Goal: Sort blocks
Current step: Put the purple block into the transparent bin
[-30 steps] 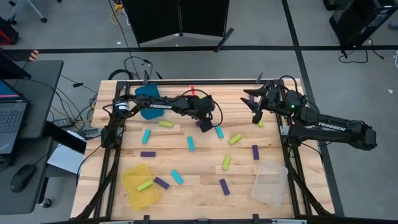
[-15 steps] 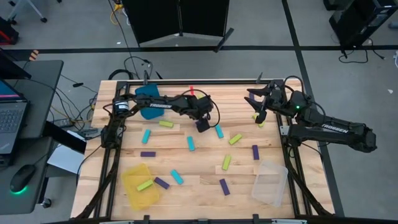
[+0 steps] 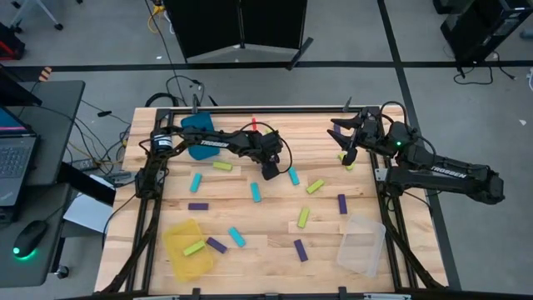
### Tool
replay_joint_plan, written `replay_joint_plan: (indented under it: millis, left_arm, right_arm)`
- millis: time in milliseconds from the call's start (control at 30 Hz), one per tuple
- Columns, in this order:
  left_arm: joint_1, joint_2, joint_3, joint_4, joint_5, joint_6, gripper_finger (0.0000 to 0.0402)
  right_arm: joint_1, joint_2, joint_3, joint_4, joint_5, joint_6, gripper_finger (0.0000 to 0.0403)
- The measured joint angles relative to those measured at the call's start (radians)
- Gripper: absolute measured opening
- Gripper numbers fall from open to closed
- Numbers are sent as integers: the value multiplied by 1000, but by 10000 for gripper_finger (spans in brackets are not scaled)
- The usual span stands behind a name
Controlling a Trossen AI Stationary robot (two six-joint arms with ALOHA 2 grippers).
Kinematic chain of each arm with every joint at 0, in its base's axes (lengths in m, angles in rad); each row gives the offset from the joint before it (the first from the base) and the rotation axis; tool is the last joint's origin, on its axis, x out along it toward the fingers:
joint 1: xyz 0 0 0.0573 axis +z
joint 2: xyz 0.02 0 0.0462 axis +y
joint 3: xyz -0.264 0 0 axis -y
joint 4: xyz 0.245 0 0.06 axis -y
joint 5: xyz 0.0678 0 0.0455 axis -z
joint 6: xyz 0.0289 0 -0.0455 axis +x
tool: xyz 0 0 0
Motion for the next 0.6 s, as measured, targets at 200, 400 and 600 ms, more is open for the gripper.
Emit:
replay_joint_plan:
  millis: [200, 400, 600]
  left_arm:
    - [0, 0, -25, 38, 19, -16, 274]
    - [0, 36, -20, 60, 26, -18, 222]
    - [-1, 46, -21, 84, 10, -19, 138]
  right_arm:
    - [0, 1, 0, 3, 0, 1, 194]
    - [0, -6, 0, 15, 0, 6, 194]
    - [0, -18, 0, 18, 1, 15, 194]
